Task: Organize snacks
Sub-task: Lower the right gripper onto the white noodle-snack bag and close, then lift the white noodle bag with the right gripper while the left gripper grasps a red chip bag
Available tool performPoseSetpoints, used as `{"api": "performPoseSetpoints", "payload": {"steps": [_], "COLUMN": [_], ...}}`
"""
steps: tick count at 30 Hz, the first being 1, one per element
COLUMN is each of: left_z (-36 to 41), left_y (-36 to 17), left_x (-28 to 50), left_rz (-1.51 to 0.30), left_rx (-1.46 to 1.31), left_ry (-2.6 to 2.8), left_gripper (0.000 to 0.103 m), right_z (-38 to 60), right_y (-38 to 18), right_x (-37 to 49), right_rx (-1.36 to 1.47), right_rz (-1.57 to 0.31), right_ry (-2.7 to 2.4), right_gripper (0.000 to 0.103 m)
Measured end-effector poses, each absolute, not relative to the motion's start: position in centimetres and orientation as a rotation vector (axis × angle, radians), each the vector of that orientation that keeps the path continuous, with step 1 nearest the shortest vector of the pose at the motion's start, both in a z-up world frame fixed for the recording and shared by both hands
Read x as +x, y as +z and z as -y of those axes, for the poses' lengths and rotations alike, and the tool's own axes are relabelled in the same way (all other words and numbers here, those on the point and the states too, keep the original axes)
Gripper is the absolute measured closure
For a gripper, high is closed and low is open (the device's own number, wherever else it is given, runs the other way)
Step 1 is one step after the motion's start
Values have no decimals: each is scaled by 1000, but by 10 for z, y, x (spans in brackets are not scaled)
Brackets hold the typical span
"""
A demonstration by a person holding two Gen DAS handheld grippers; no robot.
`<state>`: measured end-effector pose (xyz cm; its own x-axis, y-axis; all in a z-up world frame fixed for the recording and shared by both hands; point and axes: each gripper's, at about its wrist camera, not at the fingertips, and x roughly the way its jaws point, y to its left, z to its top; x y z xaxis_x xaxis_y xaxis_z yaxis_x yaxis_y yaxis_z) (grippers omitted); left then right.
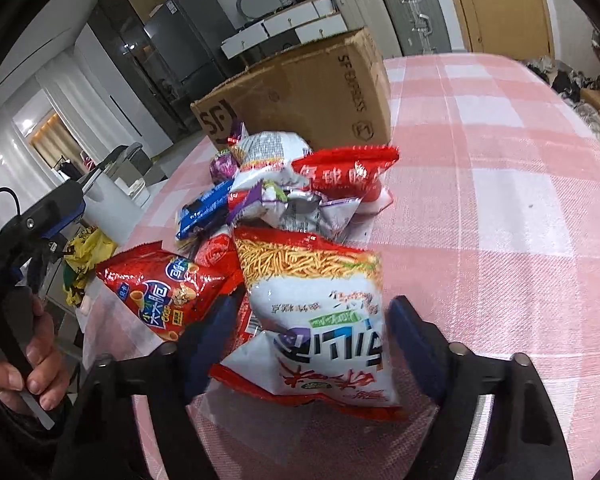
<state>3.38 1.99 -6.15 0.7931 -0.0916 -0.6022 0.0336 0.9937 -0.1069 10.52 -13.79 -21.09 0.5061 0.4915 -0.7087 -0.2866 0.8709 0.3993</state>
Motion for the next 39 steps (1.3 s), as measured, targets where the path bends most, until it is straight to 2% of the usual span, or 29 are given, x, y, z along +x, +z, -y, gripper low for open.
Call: {"api": "performPoseSetpoints", "payload": {"steps": [2,8,25,39], "left_z": [-20,-20,-27,-23], "left_y": [-61,-60,-57,-78], "left_x": [35,34,20,13], "left_rz": [-649,-650,-656,-723], "left_rx": [-94,-95,-116,-173], "left_ry": [-69,-66,-79,-225], "left_gripper": [1,1,1,1], "right_z": [136,133,151,154], "right_y": [-210,-205,-184,-178], "right_x": [104,99,82,74], "right_rx": [242,206,250,248], "right_rz": [-927,-890,-812,-780], "right_ry": [484,466,484,508], "right_gripper": [32,46,47,47]}}
